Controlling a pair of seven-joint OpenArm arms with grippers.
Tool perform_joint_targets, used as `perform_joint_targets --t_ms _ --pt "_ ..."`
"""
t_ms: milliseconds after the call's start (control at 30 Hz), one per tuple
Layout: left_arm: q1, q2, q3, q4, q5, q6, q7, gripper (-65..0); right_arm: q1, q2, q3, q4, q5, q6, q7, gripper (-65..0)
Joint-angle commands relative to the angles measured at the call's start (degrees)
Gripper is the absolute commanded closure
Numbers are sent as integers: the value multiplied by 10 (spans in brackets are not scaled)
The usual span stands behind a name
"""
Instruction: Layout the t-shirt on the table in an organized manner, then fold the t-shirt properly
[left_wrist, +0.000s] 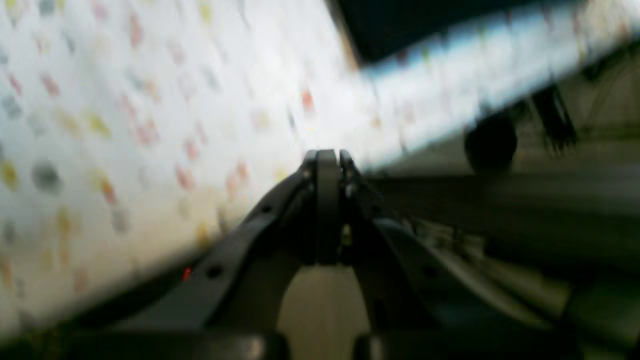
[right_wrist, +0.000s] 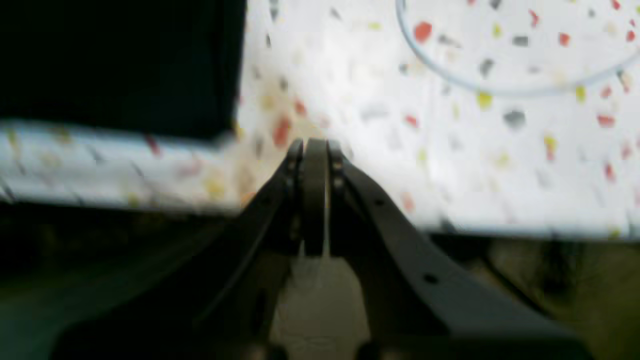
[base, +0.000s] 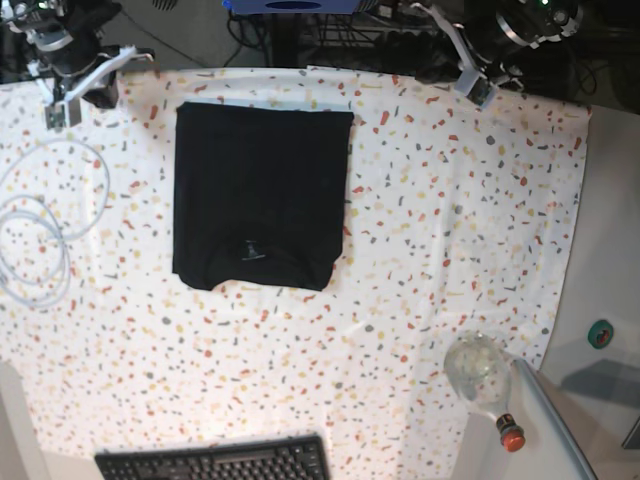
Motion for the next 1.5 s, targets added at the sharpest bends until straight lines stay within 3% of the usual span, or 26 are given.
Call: perform_joint_targets --t_ms 0,133,233,433,533,600,767,867,967,1133,1467 --pt "30 -9 -2 12 -8 -4 -9 0 -32 17 6 9 3 2 5 0" --pt "108 -13 -1 8 -7 -4 -10 0 -136 47 0 -17 4 2 6 0" --pt "121 -12 28 -31 0 -4 -13 0 -141 47 -53 -106 3 2 11 0" --pt "21 16 159 -295 145 11 -160 0 25 48 -242 -417 3 2 90 0" --pt "-34 43 183 -437 166 39 -222 0 106 46 -332 -575 3 2 144 0" --pt "-78 61 189 -537 166 63 -264 0 164 28 -385 -697 4 2 206 0" --pt "-235 114 189 -880 171 98 -384 0 280 -28 -415 -972 4 1 364 0" --pt "-317 134 182 -1049 166 109 -487 0 309 -37 -415 -1012 4 1 422 0" --pt "-312 139 181 -1040 166 132 -555 0 324 -37 -415 -1009 4 -1 429 0" --pt "-307 139 181 -985 166 208 -535 0 329 -37 -415 -1009 4 -2 432 0" --pt "-331 136 182 -987 165 223 -532 0 332 -38 -411 -1009 4 -2 433 0"
